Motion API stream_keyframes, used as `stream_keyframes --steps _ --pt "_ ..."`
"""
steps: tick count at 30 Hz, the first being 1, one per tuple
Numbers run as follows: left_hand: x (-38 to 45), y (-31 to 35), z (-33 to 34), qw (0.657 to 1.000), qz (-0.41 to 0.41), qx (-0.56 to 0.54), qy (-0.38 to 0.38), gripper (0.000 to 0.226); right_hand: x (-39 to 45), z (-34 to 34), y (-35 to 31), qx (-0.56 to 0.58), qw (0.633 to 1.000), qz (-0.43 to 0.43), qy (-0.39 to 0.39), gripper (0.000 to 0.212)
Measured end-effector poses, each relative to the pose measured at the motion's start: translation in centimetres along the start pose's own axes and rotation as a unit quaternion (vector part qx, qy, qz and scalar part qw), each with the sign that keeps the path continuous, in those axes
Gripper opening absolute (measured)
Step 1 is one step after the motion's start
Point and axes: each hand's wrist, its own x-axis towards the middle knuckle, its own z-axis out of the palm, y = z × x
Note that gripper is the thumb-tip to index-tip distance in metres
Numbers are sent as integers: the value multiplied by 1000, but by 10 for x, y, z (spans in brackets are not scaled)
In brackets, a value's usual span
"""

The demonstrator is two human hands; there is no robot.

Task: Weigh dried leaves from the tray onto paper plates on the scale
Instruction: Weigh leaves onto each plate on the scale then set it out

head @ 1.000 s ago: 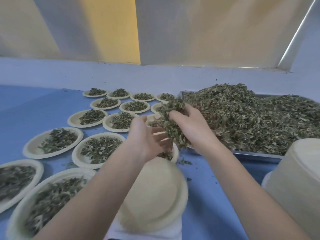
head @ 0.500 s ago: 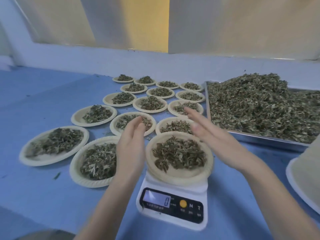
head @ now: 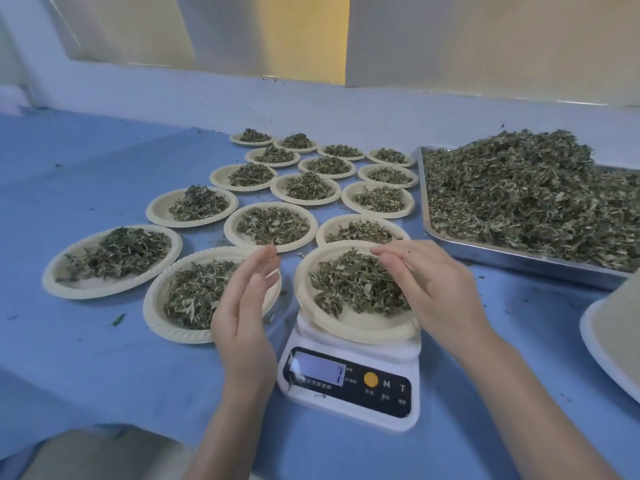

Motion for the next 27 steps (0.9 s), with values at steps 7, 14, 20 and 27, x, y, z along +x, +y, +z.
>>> stream_keyframes --steps 7,14,20,27 --pt "1 -2 -4 999 2 -30 -15 30 15 4 -7 -71 995 13 67 47" --pt "1 -1 0 979 -83 145 -116 34 6 -6 0 27 957 274 -96 90" --pt "14 15 18 944 -183 216 -170 36 8 3 -9 230 885 392 -98 87" --pt "72 49 10 966 -161 162 -119 30 62 18 -30 322 867 380 -1 50"
